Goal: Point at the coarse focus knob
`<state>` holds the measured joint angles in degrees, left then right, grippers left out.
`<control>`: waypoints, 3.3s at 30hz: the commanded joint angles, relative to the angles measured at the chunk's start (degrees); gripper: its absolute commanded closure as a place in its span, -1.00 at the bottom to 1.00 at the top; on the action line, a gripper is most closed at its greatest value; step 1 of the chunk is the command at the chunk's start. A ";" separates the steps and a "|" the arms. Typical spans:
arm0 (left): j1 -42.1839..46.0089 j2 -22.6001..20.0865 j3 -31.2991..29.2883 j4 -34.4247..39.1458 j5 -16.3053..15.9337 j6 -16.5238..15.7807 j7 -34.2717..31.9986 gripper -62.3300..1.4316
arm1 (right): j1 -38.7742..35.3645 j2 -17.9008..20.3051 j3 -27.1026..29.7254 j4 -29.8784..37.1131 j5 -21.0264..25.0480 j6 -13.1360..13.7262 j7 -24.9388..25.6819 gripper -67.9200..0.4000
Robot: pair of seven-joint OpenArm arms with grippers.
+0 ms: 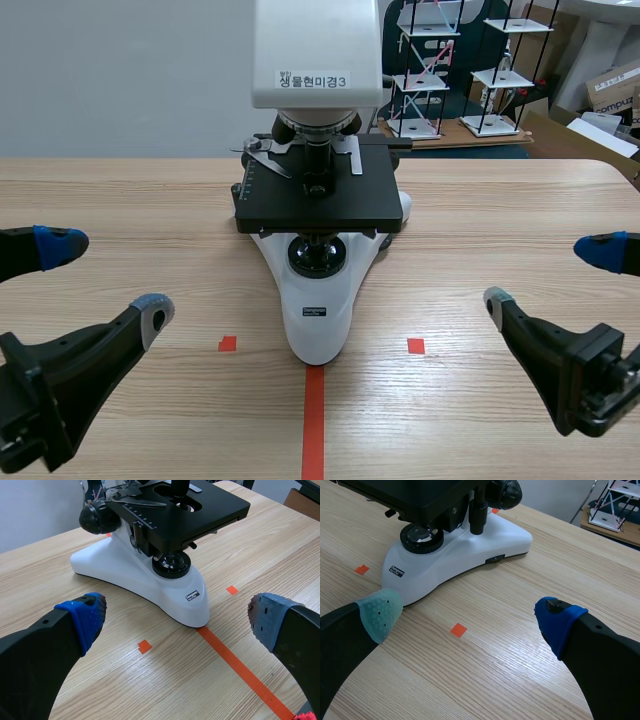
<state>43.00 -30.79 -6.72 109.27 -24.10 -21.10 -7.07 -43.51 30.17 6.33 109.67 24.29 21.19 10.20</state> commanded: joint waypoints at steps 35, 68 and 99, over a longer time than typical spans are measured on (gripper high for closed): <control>-0.02 0.28 -0.37 0.94 -0.52 -0.07 -0.81 -0.91 | 0.66 -0.20 0.81 0.48 0.37 -0.42 1.36 -0.54; -0.02 0.26 -0.37 0.94 -0.33 -0.07 -0.81 -0.91 | 8.81 -0.15 2.78 0.48 0.37 -1.53 -2.49 0.98; -0.02 0.26 -0.37 0.94 -0.33 -0.07 -0.81 -0.91 | 56.13 -0.39 -12.66 -17.27 2.34 -2.05 -18.67 0.98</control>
<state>43.00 -30.79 -6.72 109.27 -24.05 -21.10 -7.07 11.07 29.58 -6.44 91.61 26.20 19.27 -9.32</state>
